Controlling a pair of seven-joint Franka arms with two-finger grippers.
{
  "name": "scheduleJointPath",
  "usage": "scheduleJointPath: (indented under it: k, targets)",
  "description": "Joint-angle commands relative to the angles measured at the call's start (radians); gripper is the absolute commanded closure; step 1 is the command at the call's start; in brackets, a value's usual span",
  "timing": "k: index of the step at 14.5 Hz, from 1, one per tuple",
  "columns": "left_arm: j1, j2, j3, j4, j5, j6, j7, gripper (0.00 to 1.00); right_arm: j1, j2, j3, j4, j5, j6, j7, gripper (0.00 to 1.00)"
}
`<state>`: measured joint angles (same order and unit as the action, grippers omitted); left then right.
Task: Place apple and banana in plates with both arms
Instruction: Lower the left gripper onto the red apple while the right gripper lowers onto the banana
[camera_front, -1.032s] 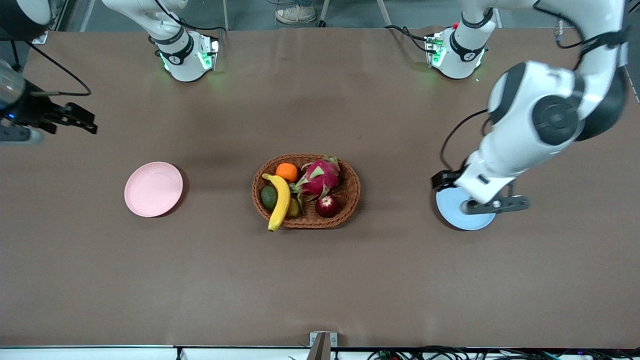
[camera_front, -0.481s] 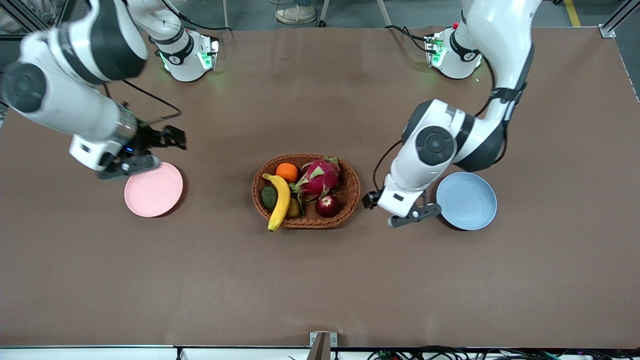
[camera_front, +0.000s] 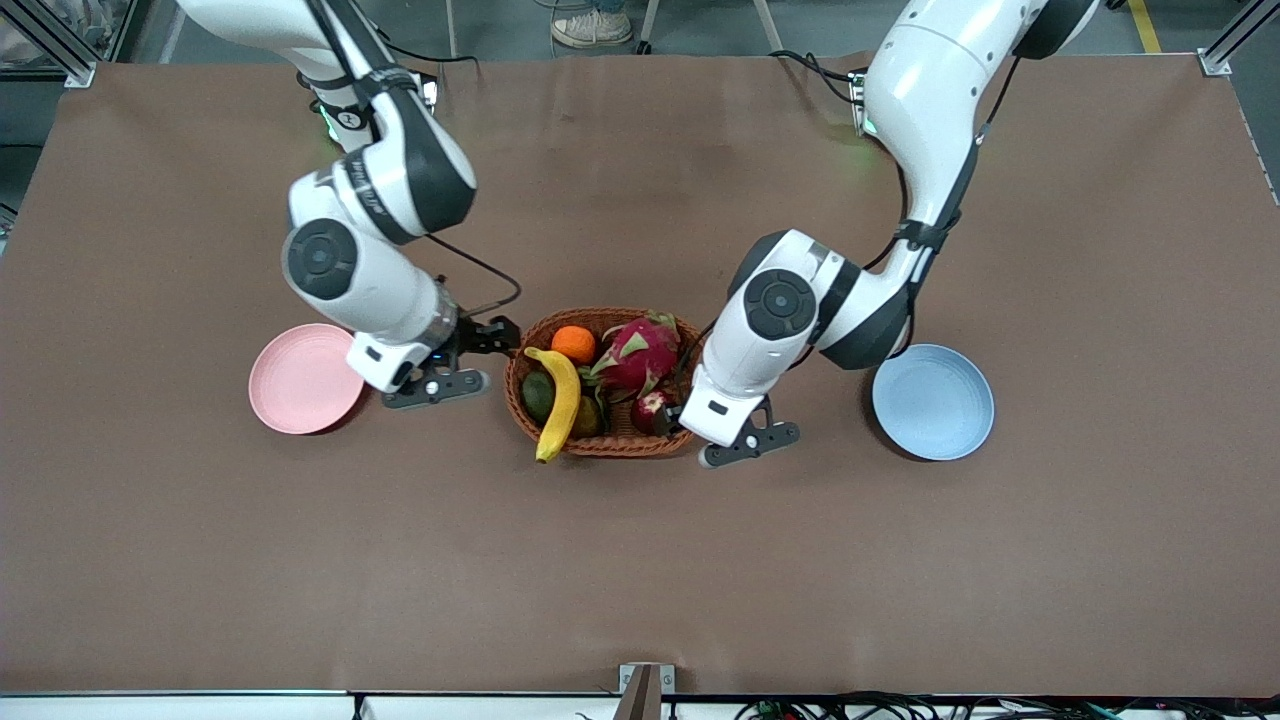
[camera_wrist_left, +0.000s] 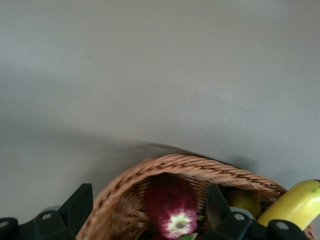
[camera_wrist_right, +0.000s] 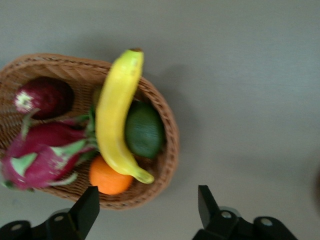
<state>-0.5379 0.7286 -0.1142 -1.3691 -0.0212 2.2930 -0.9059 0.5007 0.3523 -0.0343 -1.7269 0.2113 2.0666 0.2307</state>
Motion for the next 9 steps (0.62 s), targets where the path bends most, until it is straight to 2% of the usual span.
scheduleJointPath:
  k: [1, 7, 9]
  targets:
    - [-0.027, 0.049, 0.008, 0.035, -0.016, 0.071, -0.024, 0.00, 0.025, 0.097, -0.012, 0.113, 0.014, -0.007, 0.039, 0.19]
    - [-0.065, 0.095, 0.008, 0.033, -0.014, 0.103, -0.117, 0.06, 0.035, 0.188, -0.012, 0.125, 0.017, 0.099, 0.064, 0.21]
    - [-0.070, 0.104, 0.008, 0.031, -0.014, 0.103, -0.129, 0.13, 0.048, 0.207, -0.012, 0.125, 0.017, 0.147, 0.084, 0.21]
